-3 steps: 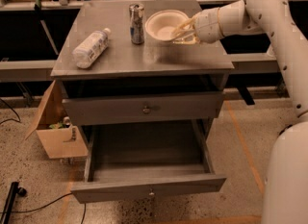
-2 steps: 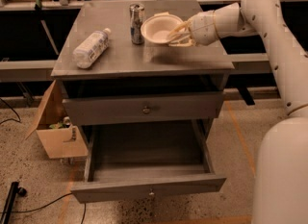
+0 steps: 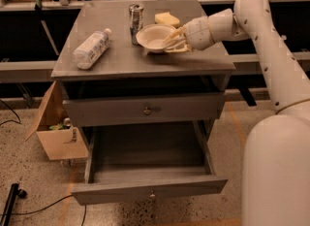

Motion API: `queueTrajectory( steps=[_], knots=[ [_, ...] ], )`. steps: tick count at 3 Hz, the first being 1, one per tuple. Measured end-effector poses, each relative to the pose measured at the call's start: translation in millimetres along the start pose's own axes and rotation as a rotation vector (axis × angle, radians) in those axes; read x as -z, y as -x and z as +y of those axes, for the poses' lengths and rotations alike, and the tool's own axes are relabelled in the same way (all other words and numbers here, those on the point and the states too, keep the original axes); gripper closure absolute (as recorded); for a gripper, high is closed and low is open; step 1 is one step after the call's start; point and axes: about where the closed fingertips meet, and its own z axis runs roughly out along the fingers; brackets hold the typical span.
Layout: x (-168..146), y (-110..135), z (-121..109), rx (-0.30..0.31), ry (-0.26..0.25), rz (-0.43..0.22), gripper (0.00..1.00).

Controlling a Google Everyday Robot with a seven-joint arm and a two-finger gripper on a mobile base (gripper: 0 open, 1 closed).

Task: Move paper bowl near redbull can

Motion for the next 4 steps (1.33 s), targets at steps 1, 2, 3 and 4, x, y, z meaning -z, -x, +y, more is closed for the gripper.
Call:
queueTrajectory(
  steps=[1,2,3,4],
  knots=[
    [-1.8,-3.6,0.8,-0.022,0.007,-0.008,0.36],
    [1.4,-8.3,-0.5,-0.052,0.016,0.004,0.12],
    [5.8,-11.5,-0.9,-0.098,0.027,0.015,0.00],
    [38.9,-27.6,-5.2,-0.199,0.002,0.090,0.00]
  ],
)
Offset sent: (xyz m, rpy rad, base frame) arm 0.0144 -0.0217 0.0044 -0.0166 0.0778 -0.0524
